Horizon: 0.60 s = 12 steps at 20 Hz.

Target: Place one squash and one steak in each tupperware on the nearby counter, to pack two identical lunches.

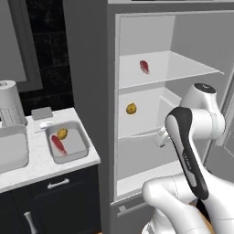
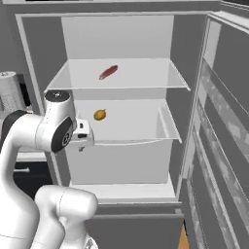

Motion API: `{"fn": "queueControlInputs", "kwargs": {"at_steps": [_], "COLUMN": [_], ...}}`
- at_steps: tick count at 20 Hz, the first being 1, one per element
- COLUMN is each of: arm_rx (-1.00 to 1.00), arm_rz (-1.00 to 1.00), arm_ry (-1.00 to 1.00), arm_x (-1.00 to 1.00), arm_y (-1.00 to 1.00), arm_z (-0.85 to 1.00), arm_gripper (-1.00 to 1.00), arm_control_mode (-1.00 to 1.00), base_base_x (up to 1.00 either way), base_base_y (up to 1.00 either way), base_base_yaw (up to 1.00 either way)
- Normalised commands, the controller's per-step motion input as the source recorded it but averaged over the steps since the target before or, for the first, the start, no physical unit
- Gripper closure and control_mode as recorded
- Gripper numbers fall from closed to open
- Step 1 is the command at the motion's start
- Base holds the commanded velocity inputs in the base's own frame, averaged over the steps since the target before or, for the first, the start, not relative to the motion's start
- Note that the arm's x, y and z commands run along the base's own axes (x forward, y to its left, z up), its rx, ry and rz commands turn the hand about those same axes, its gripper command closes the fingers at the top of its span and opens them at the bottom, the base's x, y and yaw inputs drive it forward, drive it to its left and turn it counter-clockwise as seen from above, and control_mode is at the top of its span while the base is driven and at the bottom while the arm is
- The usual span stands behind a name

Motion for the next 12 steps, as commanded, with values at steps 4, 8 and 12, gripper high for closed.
{"fn": "queueControlInputs", "kwargs": {"at_steps": [4, 8, 12], "arm_rx": [0.00, 0.00, 0.00], "arm_rz": [0.00, 0.00, 0.00], "arm_ry": [0.00, 0.00, 0.00], "arm_x": [0.00, 0.00, 0.00], "arm_y": [0.00, 0.00, 0.00], "arm_z": [0.00, 0.00, 0.00], "arm_gripper": [-1.00, -1.00, -1.00], "arm_control_mode": [1.00, 1.00, 1.00], "base_base_x": [0.31, 0.29, 0.41], "base_base_y": [-0.55, -0.35, -0.16], "base_base_yaw": [0.09, 0.03, 0.02]}}
